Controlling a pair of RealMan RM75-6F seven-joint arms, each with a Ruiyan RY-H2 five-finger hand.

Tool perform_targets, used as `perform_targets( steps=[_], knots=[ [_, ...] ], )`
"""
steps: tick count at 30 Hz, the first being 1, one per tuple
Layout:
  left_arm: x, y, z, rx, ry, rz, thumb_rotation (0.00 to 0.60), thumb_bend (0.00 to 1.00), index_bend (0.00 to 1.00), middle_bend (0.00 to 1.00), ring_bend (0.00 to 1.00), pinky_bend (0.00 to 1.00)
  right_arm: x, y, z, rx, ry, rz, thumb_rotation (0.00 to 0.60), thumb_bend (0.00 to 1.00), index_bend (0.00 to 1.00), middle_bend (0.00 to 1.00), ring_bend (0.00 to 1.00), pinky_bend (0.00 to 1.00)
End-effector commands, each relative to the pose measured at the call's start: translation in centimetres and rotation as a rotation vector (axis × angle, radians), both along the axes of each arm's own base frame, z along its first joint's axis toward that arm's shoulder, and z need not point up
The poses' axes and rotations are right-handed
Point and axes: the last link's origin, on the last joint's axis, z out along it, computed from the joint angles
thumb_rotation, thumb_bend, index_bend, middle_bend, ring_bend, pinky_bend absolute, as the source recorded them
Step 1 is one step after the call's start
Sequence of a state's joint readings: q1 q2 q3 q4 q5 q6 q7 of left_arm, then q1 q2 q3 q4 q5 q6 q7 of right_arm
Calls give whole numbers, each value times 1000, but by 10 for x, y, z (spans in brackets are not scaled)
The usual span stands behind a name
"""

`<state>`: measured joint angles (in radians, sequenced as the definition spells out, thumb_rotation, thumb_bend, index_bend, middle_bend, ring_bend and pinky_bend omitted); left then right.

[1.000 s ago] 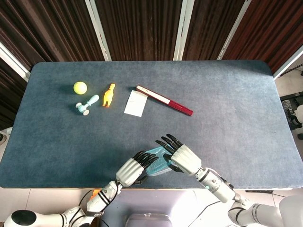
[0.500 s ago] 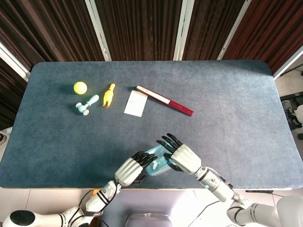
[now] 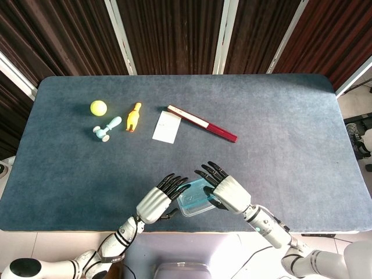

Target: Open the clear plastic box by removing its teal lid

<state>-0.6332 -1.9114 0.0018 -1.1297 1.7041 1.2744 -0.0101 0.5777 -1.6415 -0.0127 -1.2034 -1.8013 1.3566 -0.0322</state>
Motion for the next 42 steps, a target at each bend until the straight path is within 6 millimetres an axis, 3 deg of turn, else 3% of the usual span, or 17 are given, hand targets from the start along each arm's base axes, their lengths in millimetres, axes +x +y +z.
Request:
perform_targets(
  steps=[1, 9, 13, 20, 25, 28, 32, 36, 39, 42],
  knots=[
    [-1, 6, 12, 45, -12, -4, 600, 346, 0, 0, 0, 0, 3, -2, 5, -25, -10, 13, 600, 596, 783, 221, 21, 0],
    [-12, 22, 60, 180, -66, 19, 600, 344, 0, 0, 0, 0, 20, -11, 25, -128, -10, 100, 600, 594, 783, 232, 45, 27],
    [-23, 22, 81, 212, -64, 43, 600, 344, 0, 0, 0, 0, 13, -20, 42, -251, 84, 121, 600, 594, 783, 233, 47, 32],
    [-57, 13, 110, 243, -14, 125, 600, 343, 0, 0, 0, 0, -62, -40, 82, -400, 293, -51, 600, 594, 783, 233, 47, 32],
    [-77, 9, 113, 243, 4, 175, 600, 344, 0, 0, 0, 0, -99, -46, 78, -367, 327, -164, 600, 594, 771, 232, 47, 33],
    [-89, 8, 113, 244, -2, 216, 600, 343, 0, 0, 0, 0, -109, -45, 65, -337, 347, -177, 600, 594, 684, 233, 47, 35],
    [-104, 8, 116, 254, -12, 265, 600, 344, 0, 0, 0, 0, -114, -39, 47, -270, 351, -178, 600, 551, 436, 203, 33, 20],
    [-119, 4, 127, 259, 5, 300, 600, 344, 0, 0, 0, 0, -122, -28, 47, -173, 388, -211, 600, 227, 44, 32, 0, 0],
    [-131, -5, 145, 269, 38, 328, 600, 344, 0, 0, 0, 0, -121, -11, 59, -126, 385, -231, 600, 94, 0, 0, 0, 0],
    [-146, -21, 167, 266, 92, 388, 600, 344, 0, 0, 0, 0, -118, 13, 78, -26, 334, -294, 600, 64, 0, 0, 0, 0]
  ],
)
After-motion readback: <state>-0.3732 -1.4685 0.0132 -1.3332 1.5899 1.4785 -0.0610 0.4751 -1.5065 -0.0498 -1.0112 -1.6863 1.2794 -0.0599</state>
